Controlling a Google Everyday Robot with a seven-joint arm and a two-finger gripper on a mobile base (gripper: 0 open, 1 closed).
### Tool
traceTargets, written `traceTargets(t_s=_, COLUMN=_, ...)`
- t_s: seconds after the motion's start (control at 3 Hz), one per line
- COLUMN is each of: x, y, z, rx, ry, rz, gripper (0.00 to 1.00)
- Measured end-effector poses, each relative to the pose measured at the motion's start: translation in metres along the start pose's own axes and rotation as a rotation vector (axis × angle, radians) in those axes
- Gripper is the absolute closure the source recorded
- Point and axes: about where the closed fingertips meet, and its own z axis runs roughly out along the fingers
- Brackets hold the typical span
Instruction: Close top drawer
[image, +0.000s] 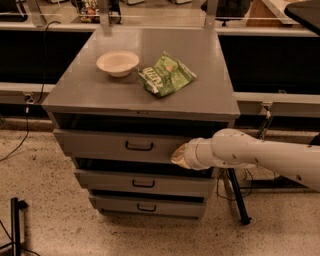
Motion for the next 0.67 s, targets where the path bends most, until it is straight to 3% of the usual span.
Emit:
traceTargets(t_s=0.33, x=-0.006, y=0.009, z=-0.014, rx=-0.010, ry=-0.053, rz=0.018, gripper=1.00)
traceTargets(t_s=0.67, x=-0.020, y=0.041, z=-0.045, rx=-0.068, ry=-0.086, rz=0.058, gripper=1.00)
